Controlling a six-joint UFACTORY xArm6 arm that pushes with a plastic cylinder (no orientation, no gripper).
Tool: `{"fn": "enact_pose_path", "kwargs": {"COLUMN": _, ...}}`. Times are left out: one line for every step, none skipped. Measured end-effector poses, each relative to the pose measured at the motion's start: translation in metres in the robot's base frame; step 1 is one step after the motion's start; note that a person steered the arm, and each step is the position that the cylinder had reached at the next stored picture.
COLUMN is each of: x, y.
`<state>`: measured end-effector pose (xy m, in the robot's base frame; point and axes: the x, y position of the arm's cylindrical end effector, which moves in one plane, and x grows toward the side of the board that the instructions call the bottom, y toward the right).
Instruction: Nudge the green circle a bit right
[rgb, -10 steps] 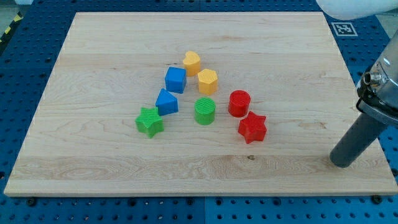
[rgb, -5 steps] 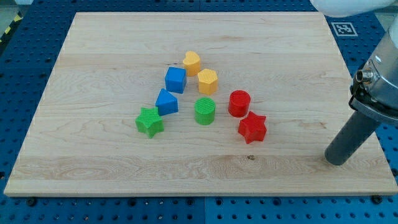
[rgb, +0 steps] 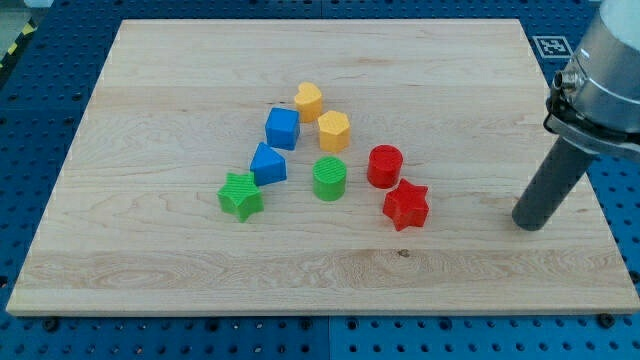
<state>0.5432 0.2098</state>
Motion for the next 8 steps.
{"fn": "enact_pose_path", "kwargs": {"x": 0.023, "y": -0.009}}
{"fn": "enact_pose_path", "kwargs": {"x": 0.037, "y": -0.032}}
{"fn": "enact_pose_path", "kwargs": {"x": 0.037, "y": -0.070}}
{"fn": "enact_pose_path", "kwargs": {"x": 0.037, "y": -0.111}}
{"fn": "enact_pose_path", "kwargs": {"x": 0.037, "y": -0.152}}
{"fn": "enact_pose_path", "kwargs": {"x": 0.037, "y": -0.175}}
{"fn": "enact_pose_path", "kwargs": {"x": 0.026, "y": -0.175}}
{"fn": "enact_pose_path", "kwargs": {"x": 0.006, "y": -0.186}}
